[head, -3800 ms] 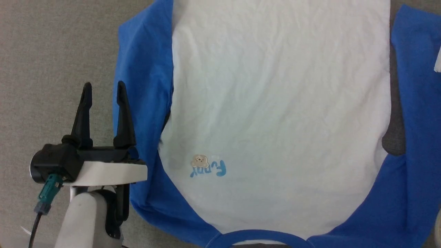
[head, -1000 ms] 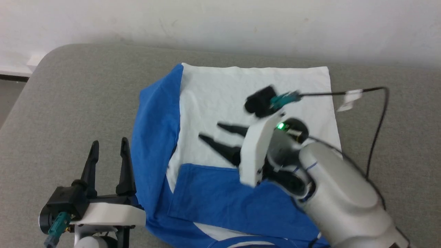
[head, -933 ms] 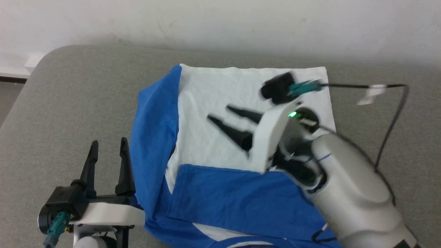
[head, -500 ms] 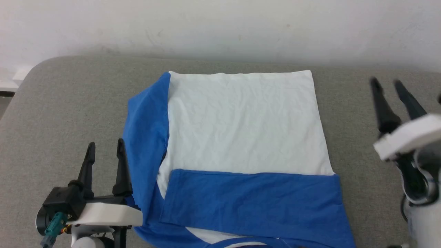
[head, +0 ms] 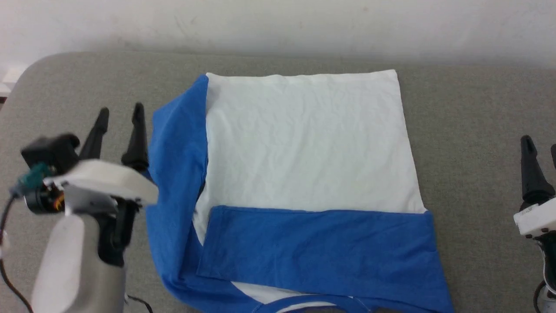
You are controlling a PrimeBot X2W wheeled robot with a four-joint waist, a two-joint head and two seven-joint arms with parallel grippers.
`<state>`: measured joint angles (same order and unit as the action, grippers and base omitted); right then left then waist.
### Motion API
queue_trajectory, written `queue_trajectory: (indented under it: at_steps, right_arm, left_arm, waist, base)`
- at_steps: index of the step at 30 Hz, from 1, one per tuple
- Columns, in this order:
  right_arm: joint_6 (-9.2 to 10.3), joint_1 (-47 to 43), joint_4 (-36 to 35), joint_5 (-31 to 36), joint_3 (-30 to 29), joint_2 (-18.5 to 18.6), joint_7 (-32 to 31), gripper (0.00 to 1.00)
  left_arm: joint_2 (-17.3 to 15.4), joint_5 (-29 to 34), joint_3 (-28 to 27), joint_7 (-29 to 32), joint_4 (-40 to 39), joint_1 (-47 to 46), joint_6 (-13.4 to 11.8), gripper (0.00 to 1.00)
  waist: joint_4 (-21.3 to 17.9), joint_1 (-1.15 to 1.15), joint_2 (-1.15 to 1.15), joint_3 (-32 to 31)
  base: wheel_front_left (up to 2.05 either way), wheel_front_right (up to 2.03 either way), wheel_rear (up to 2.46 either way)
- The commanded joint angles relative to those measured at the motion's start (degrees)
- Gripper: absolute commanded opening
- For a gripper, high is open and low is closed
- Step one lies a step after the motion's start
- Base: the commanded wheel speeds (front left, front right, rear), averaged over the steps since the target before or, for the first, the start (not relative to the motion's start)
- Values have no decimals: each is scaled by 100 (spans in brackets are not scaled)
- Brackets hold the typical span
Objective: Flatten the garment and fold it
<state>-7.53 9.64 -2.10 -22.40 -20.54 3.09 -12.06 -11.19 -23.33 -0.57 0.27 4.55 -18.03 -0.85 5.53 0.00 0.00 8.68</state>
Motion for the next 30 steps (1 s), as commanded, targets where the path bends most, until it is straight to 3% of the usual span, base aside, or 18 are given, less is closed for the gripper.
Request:
queue_trajectory:
  at_steps: [1, 10, 18, 23, 30]
  right_arm:
    - [4, 50, -65, -42, -20, -19, -21, 100]
    - [4, 315, -267, -141, -4, -21, -128, 100]
    - [4, 541, -234, -190, 56, -21, -110, 100]
    - [4, 603, -218, -190, 46, -21, -81, 100]
    - [4, 622, -246, -196, -4, -21, -88, 100]
  left_arm:
    - [-94, -105, -65, 191, 147, -331, 43, 100]
    - [-846, -340, -45, 1943, 1359, -2412, 132, 100]
    - [-1022, -211, 295, 2864, 2039, -3502, 85, 100]
    - [-1061, -249, 434, 3762, 2502, -3818, -56, 100]
    - [-1081, -297, 587, 4449, 2608, -4061, -84, 100]
  waist:
    - [-22, 0, 0, 323]
    - [-262, 0, 0, 1200]
    - [-489, 0, 0, 1681]
    - [-629, 0, 0, 1833]
    - [-711, 0, 0, 2044]
  base:
    - [0, 0, 0]
    - [0, 0, 0]
    - [0, 0, 0]
    - [0, 0, 0]
    - [0, 0, 0]
